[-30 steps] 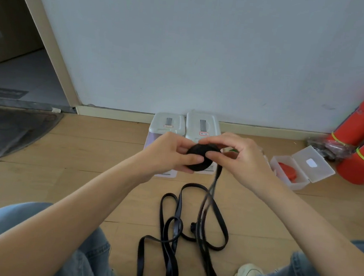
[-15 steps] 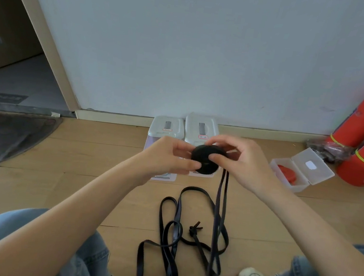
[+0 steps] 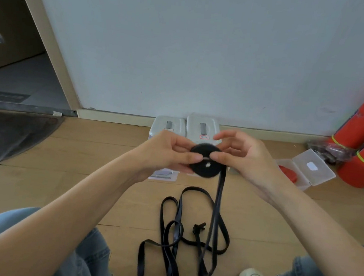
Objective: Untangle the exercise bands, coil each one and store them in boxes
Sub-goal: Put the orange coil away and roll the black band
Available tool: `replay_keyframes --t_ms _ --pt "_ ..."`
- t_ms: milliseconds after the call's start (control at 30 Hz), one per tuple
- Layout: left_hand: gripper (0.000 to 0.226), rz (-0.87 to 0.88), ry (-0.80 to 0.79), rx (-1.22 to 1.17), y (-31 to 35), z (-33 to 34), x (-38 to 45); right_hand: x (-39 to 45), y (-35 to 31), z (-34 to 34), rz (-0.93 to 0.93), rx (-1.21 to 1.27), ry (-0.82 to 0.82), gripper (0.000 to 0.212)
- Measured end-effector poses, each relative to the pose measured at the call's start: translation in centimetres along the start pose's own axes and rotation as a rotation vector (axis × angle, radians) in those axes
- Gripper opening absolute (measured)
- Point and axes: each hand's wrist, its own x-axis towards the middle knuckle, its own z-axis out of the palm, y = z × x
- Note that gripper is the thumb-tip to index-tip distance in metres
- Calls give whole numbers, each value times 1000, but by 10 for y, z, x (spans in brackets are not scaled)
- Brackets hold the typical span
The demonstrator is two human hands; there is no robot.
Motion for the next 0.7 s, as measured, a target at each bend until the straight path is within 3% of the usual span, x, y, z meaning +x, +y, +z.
replay_keyframes --t_ms 133,333,433,567,700 --pt "17 63 205 -247 3 -5 5 3 3 -1 24 69 104 23" --pt "22 51 266 -348 -8 7 7 0 9 11 -11 103 157 23" --pt "26 21 195 -350 -11 9 8 0 6 6 -27 57 186 24" --pt "22 -42 -8 74 -5 5 4 1 -6 -3 -103 -178 82 36" --pt "18 -35 -62 54 -7 14 3 -1 -6 1 -115 -258 -34 37"
